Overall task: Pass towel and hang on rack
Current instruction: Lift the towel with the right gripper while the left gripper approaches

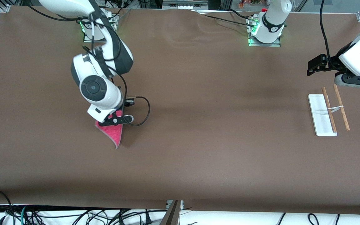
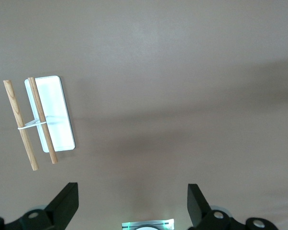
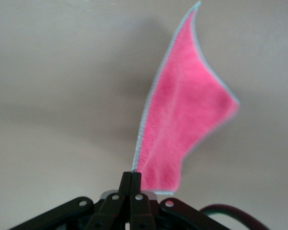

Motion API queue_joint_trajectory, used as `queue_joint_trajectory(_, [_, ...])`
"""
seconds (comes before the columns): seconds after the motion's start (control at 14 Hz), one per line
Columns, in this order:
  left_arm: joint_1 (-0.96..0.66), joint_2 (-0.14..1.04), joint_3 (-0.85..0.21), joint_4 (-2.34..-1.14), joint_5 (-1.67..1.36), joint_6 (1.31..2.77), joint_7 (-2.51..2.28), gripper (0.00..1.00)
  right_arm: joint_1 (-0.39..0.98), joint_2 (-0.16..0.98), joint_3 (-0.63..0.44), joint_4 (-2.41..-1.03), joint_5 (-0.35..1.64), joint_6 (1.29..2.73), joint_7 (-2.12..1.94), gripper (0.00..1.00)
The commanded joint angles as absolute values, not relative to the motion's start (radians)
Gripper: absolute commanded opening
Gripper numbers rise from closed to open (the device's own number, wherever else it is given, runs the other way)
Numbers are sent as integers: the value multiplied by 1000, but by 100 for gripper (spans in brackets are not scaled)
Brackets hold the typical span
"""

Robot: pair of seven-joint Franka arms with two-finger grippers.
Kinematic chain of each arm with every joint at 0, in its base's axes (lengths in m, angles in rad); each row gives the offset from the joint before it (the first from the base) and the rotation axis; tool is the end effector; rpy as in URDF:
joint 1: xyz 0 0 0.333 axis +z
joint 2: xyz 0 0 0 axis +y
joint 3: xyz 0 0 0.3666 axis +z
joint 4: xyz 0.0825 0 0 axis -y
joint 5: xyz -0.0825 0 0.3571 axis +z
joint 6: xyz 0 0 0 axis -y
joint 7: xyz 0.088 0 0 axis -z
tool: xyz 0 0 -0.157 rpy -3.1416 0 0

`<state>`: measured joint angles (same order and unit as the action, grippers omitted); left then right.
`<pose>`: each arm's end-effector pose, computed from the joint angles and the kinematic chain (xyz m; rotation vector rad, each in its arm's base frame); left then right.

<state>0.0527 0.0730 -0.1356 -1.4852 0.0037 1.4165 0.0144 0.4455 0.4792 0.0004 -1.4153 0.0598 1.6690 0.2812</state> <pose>0.5283 -0.0403 0.6121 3.1287 -0.1524 -0.2215 0.5897 0.2916 0.4124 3.0866 0.2351 -0.3601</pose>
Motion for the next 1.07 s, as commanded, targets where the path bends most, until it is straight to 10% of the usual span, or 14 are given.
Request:
queue_joint_trajectory(0.0, [60, 67, -141, -1471, 20, 1399, 23, 100, 457, 505, 6, -1237, 123, 1502, 355, 0])
queue_joint_trajectory(1.0, [46, 136, -149, -1483, 45, 1309, 35, 100, 598, 439, 2, -939, 487, 1385, 846, 0])
